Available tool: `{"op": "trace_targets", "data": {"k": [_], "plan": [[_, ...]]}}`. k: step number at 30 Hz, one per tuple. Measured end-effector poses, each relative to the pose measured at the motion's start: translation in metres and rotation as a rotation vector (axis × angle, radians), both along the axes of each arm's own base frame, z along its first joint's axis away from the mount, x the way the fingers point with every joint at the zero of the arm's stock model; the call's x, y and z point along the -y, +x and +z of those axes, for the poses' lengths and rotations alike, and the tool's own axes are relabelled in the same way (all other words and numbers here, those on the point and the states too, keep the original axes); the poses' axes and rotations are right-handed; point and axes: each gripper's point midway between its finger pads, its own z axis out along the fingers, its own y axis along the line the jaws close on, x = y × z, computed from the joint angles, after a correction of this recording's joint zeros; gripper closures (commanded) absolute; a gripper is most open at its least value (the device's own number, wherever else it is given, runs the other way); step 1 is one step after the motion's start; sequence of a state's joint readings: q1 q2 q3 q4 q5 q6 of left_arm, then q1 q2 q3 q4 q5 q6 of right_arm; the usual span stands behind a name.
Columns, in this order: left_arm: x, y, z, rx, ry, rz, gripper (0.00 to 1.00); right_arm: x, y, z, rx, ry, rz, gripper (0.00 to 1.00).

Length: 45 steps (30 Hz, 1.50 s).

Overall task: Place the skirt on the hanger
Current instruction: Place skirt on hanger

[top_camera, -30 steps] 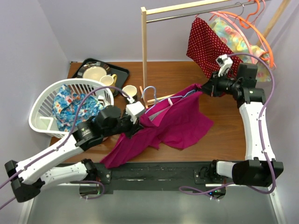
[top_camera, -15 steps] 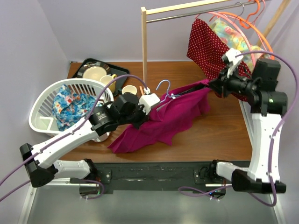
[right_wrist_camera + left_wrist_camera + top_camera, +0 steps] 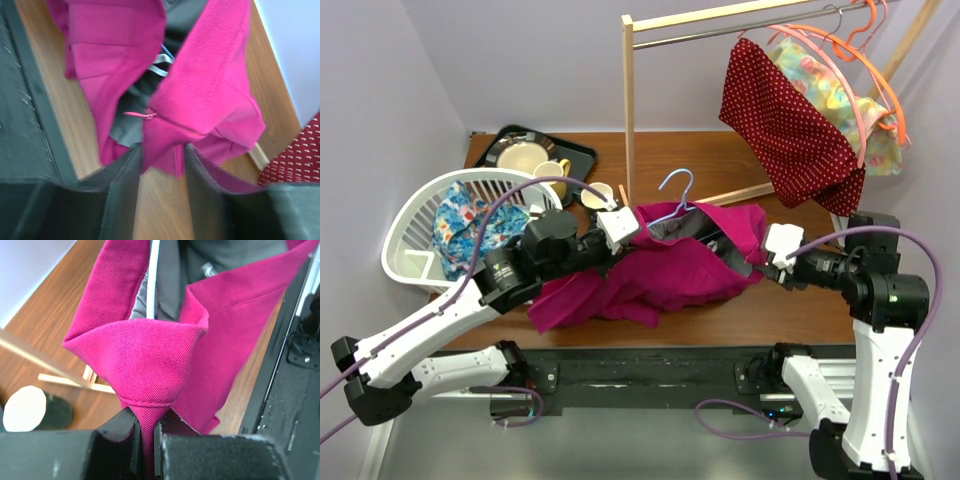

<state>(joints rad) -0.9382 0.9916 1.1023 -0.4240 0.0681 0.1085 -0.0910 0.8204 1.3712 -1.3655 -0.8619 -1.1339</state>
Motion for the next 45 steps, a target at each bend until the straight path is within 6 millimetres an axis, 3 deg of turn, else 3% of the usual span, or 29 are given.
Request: {"op": "trace_targets", "data": {"k": [2,4,9,13,14,15,17,18,20,22,23,24,27,29,31,34,39,45], "plan": [[0.004,-0.001,-0.005,0.031,0.007,-0.037,1.00,0.005,0.006,0.001,-0.009,-0.025,-0.013,0.38],[0.007,-0.001,-0.009,0.050,0.022,-0.067,1.00,0.009,0.018,0.018,0.011,-0.040,-0.030,0.23],[0.009,-0.002,-0.017,0.091,0.059,-0.111,1.00,0.012,0.047,0.059,0.079,-0.037,-0.044,0.11],[0.000,-0.007,-0.019,0.117,0.069,-0.119,1.00,0.001,0.053,0.061,0.058,-0.010,0.003,0.12],[-0.001,-0.008,-0.018,0.122,0.070,-0.119,1.00,-0.005,0.052,0.058,0.043,-0.003,0.029,0.14],[-0.003,-0.009,-0.018,0.125,0.071,-0.120,1.00,-0.012,0.050,0.055,0.028,0.005,0.058,0.25],[-0.004,-0.010,-0.017,0.128,0.073,-0.122,1.00,-0.030,0.041,0.043,-0.034,0.038,0.129,0.50],[-0.004,-0.009,-0.018,0.128,0.077,-0.123,1.00,-0.037,0.036,0.035,-0.080,0.055,0.155,0.68],[-0.003,-0.008,-0.022,0.121,0.085,-0.122,1.00,-0.048,0.025,0.010,-0.201,0.081,0.189,0.77],[-0.003,-0.007,-0.027,0.110,0.092,-0.116,1.00,-0.053,0.016,-0.010,-0.308,0.092,0.185,0.79],[-0.003,-0.007,-0.032,0.104,0.096,-0.114,1.00,-0.054,0.013,-0.018,-0.357,0.093,0.173,0.79],[-0.003,-0.007,-0.035,0.100,0.100,-0.113,1.00,-0.054,0.010,-0.023,-0.391,0.093,0.159,0.71],[-0.003,-0.006,-0.049,0.080,0.111,-0.106,1.00,-0.051,0.006,-0.021,-0.425,0.098,0.097,0.54],[-0.004,-0.006,-0.055,0.068,0.115,-0.099,1.00,-0.049,0.007,-0.007,-0.403,0.110,0.062,0.51],[-0.004,-0.006,-0.058,0.054,0.113,-0.090,1.00,-0.052,0.009,0.012,-0.375,0.148,0.041,0.36],[-0.001,-0.005,-0.057,0.037,0.093,-0.079,1.00,-0.058,0.012,0.022,-0.371,0.208,-0.008,0.23],[0.005,-0.004,-0.059,-0.019,0.057,-0.055,1.00,-0.065,0.021,0.009,-0.387,0.233,-0.124,0.23],[0.012,-0.005,-0.063,-0.101,0.016,-0.028,1.00,-0.065,0.051,0.001,-0.353,0.223,-0.269,0.30]]}}
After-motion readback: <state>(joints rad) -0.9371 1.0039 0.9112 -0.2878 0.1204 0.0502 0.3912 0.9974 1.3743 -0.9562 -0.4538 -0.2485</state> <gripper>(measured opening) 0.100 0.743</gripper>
